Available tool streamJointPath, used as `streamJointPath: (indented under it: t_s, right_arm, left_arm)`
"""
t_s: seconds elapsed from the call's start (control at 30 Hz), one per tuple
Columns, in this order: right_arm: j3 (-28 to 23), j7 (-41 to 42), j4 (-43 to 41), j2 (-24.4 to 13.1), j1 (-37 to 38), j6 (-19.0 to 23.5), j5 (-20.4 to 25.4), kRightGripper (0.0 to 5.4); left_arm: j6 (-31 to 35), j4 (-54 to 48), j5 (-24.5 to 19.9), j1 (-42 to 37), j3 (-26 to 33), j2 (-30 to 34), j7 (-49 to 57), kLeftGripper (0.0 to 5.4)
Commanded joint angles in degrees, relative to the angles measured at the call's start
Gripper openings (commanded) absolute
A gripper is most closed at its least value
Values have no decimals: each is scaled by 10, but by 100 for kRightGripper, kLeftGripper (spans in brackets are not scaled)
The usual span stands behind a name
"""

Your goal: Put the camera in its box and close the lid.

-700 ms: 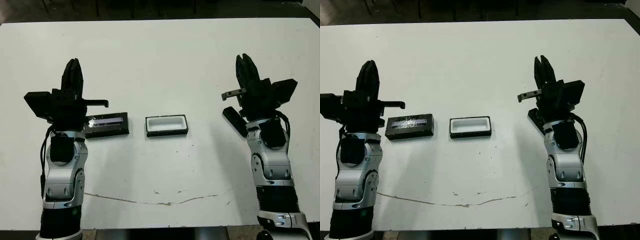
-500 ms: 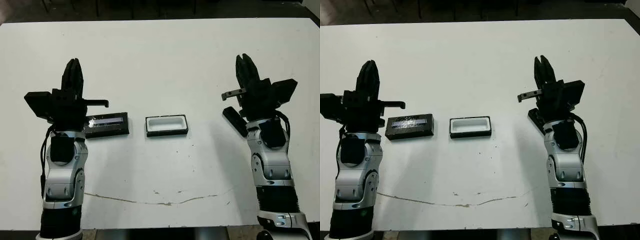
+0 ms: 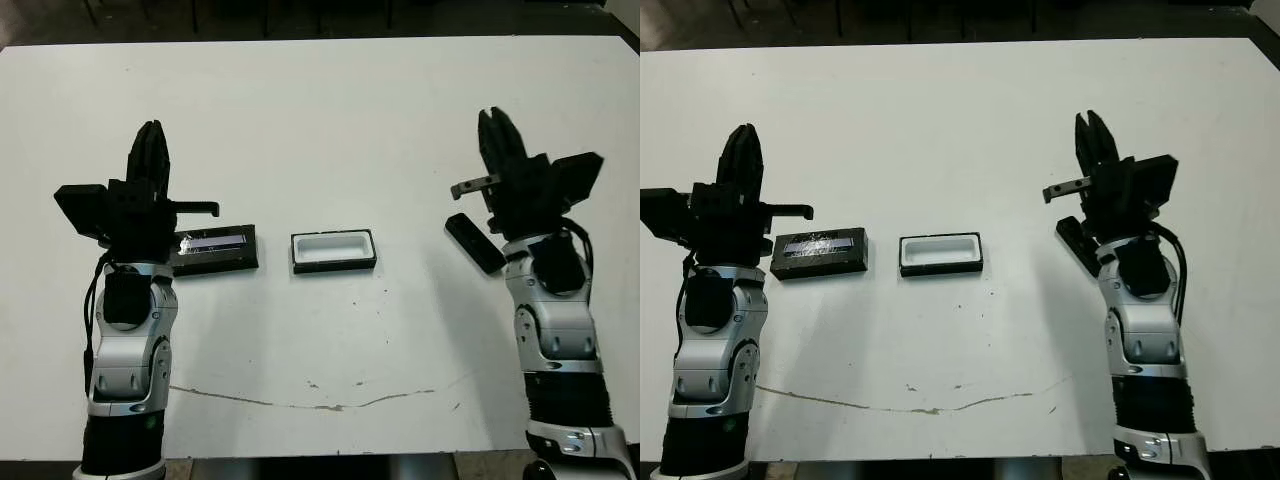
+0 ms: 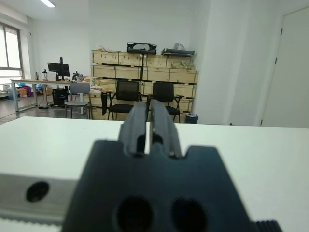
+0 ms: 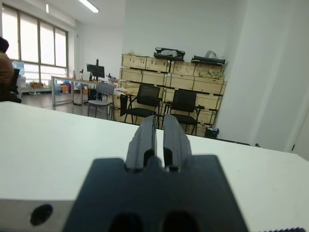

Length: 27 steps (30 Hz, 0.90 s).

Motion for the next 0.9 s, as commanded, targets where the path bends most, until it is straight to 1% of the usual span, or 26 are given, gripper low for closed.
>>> streamJointPath:
  t_s: [0.03, 0.1, 0.17, 0.23, 0.3, 0.37, 0.47, 0.53, 0.73, 0.9]
  right_arm:
    - [-13, 25, -39, -44, 23, 66, 11, 0]
    - [-17, 36, -74, -75, 32, 131, 11, 0]
    - [-20, 49, -111, -109, 44, 199, 10, 20]
    - [-24, 57, -145, -133, 56, 259, 14, 44]
    - [-32, 75, -170, -157, 67, 309, 28, 74]
    - [-42, 103, -177, -176, 74, 340, 52, 109]
    - [-61, 162, -157, -204, 76, 363, 98, 164]
    - [-68, 190, -142, -219, 76, 370, 117, 198]
    - [-66, 230, -126, -252, 83, 396, 141, 306]
    - [-59, 241, -121, -254, 86, 411, 151, 392]
  left_arm:
    - [-1, 5, 3, 12, 3, 5, -3, 3]
    - [1, 4, 1, 12, 2, 3, -3, 3]
    - [6, 2, -1, 12, 1, 1, -3, 0]
    - [3, 3, 0, 12, 0, 2, -4, 0]
    - [2, 3, 1, 12, 0, 4, -5, 0]
    - [6, 1, 2, 12, 1, 4, -4, 0]
    - [8, 0, 0, 12, 1, 3, -3, 0]
    - [9, 0, 0, 11, 1, 3, -3, 0]
    - [10, 0, -2, 9, 1, 3, -4, 0]
    - [13, -1, -5, 8, 3, 5, -7, 0]
